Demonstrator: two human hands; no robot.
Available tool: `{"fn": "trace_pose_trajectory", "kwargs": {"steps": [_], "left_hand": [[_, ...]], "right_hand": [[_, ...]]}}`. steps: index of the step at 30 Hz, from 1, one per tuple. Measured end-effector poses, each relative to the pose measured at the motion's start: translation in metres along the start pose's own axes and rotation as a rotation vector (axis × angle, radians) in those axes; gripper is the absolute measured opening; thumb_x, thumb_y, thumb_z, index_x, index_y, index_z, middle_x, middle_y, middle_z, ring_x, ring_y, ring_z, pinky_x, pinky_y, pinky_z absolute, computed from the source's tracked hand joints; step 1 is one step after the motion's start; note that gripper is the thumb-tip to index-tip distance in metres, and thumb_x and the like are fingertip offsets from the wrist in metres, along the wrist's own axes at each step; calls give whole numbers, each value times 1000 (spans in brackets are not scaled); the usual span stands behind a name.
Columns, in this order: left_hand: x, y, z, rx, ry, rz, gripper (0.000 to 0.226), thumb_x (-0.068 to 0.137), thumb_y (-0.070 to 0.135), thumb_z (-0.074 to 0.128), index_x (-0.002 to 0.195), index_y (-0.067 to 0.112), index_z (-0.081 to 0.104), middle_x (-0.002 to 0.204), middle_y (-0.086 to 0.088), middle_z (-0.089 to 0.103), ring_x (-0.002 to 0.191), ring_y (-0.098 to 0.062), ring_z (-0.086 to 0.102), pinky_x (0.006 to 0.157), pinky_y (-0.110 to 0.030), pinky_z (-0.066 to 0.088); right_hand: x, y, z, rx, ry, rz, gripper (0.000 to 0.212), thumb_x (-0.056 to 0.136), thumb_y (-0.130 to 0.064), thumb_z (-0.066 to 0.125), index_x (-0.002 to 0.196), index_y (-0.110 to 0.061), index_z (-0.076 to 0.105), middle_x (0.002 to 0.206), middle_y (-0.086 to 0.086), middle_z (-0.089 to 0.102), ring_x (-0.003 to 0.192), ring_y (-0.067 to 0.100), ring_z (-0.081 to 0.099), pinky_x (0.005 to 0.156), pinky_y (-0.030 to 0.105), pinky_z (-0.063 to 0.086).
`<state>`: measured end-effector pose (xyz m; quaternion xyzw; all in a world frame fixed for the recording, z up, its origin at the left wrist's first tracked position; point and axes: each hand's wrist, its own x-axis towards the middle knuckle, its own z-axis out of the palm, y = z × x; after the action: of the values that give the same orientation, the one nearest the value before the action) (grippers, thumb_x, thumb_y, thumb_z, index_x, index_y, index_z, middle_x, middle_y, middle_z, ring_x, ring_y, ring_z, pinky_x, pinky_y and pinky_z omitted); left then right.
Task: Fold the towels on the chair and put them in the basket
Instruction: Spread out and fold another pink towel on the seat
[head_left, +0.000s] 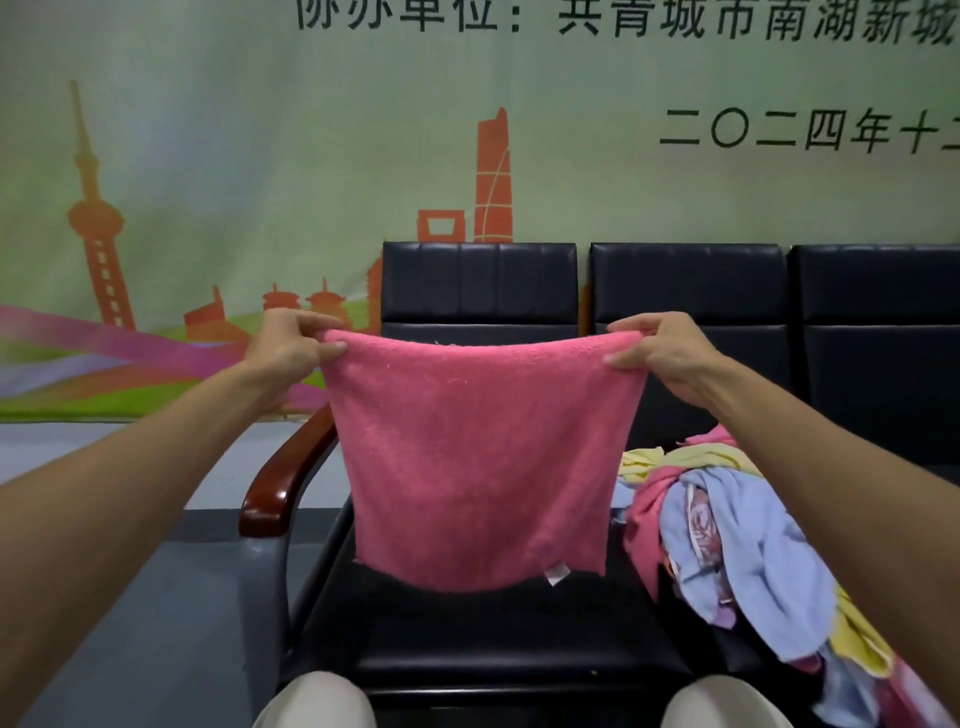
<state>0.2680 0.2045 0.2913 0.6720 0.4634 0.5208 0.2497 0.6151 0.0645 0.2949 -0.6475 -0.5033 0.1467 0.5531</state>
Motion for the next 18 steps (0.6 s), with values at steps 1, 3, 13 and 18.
{"fn": "trace_pose_trajectory", "kwargs": {"steps": [1,3,13,18], "left_hand": [[-4,0,-1,176,63,86,32,83,0,69,115,-1,67,112,-16,68,97,-21,58,89,-30,47],[-11,1,-3,445,166,256,22,88,6,66,109,-2,70,105,-19,70,90,-25,61,82,-33,48],[-34,-19,-2,323,126,211,10,97,8,54,95,7,63,96,-17,66,89,-35,63,82,-46,54],[-40,-35,-4,17,25,-52,18,100,9,48,93,4,64,84,-10,63,84,-32,64,79,-52,57]], "right_hand": [[1,0,2,-134,53,-59,40,77,-1,76,115,-8,68,112,6,62,105,22,58,83,30,51],[1,-1,6,-332,190,-181,24,83,-8,73,107,-11,72,102,3,66,96,17,60,76,26,48],[-21,14,5,-433,168,-217,15,94,-10,60,102,-9,74,87,1,65,85,17,62,71,32,53],[-41,24,4,-154,118,-85,12,78,-10,78,90,-12,76,80,4,71,72,14,67,52,18,55]]}}
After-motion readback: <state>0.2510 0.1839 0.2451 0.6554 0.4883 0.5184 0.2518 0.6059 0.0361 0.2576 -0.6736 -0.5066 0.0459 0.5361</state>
